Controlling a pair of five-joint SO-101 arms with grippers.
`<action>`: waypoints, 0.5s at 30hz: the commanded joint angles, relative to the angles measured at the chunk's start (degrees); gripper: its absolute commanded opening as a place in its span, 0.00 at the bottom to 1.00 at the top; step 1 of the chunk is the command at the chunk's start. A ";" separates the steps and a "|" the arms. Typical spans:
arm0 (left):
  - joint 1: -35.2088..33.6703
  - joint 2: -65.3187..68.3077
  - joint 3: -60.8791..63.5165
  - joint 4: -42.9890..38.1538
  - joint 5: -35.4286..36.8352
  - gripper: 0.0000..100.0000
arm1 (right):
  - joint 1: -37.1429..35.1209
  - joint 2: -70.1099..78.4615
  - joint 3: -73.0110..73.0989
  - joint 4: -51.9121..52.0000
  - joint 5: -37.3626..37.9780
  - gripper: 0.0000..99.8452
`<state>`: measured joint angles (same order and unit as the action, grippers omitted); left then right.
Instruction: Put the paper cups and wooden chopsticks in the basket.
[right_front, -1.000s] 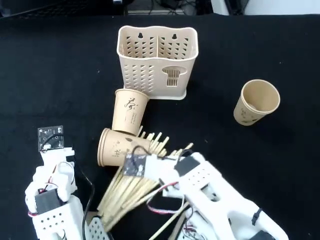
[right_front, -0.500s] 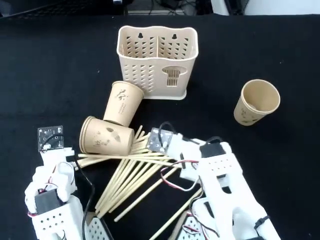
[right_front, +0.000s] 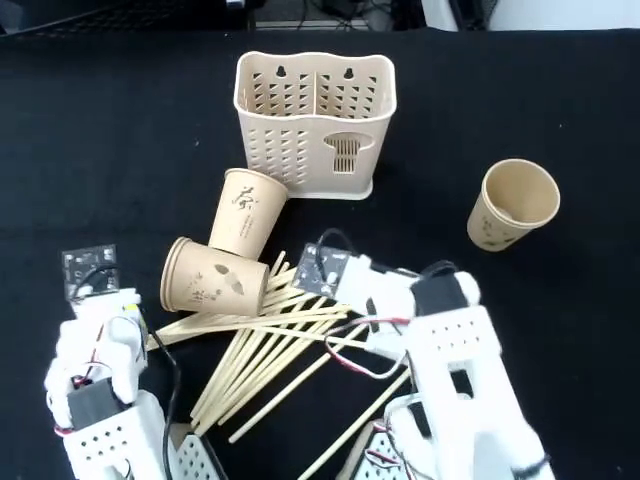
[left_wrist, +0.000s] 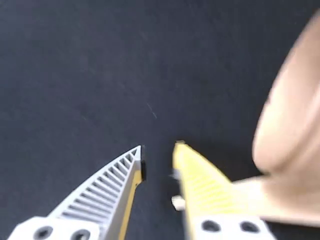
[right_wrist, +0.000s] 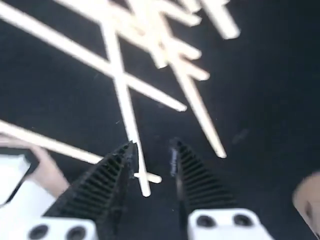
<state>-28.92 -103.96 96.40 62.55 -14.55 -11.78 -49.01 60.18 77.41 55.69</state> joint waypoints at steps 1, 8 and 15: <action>-3.30 -0.35 -5.67 -4.92 1.67 0.20 | -0.62 -9.27 -2.24 0.26 -6.07 0.10; -0.84 1.76 -18.68 -4.66 9.58 0.20 | -0.44 -25.36 4.35 -6.86 -24.00 0.10; 15.08 22.15 -29.93 4.40 9.67 0.20 | -0.62 -34.42 8.22 -7.91 -34.55 0.10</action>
<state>-20.57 -90.51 73.19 64.22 -5.23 -11.69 -80.84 68.18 70.81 23.43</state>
